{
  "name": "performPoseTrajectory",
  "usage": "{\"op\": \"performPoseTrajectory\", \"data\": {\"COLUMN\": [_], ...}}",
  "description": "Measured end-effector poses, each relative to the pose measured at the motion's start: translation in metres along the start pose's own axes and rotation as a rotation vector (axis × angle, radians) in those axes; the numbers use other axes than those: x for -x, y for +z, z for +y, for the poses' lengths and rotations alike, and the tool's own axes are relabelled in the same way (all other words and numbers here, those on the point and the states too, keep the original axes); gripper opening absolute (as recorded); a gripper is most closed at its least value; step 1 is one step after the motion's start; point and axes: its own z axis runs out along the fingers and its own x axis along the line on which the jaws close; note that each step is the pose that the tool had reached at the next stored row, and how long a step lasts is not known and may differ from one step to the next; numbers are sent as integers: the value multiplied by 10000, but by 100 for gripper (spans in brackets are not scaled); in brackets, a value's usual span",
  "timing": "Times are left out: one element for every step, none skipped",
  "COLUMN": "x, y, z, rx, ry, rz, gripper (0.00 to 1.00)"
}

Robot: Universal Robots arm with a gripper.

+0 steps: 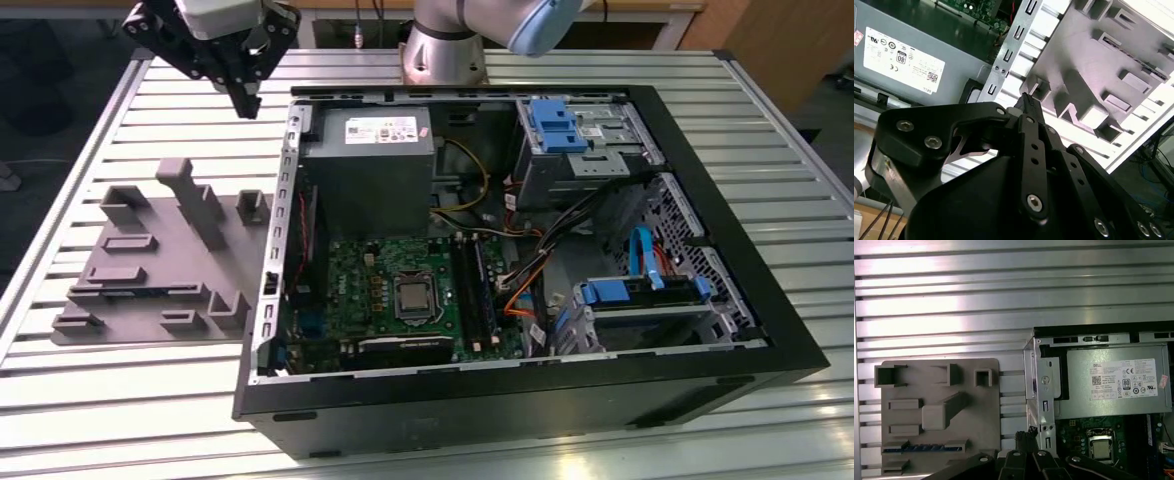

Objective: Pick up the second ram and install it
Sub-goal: 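Reach for the second ram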

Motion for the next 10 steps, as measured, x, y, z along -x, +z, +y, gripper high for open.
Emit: {"op": "performPoseTrajectory", "data": {"x": [-4, -9, -13, -18, -22, -26, -30, -34, -38, -43], "y": [1, 0, 1, 1, 1, 2, 2, 2, 2, 3], "z": [0, -1, -1, -2, -2, -2, -3, -3, -3, -4], "rx": [0, -1, -1, 0, -1, -1, -1, -1, -1, 0], "ry": [1, 0, 0, 0, 0, 0, 0, 0, 0, 0], "rz": [0, 0, 1, 0, 1, 1, 0, 0, 1, 0], "gripper": [13, 13, 13, 13, 13, 13, 13, 13, 13, 13]}}
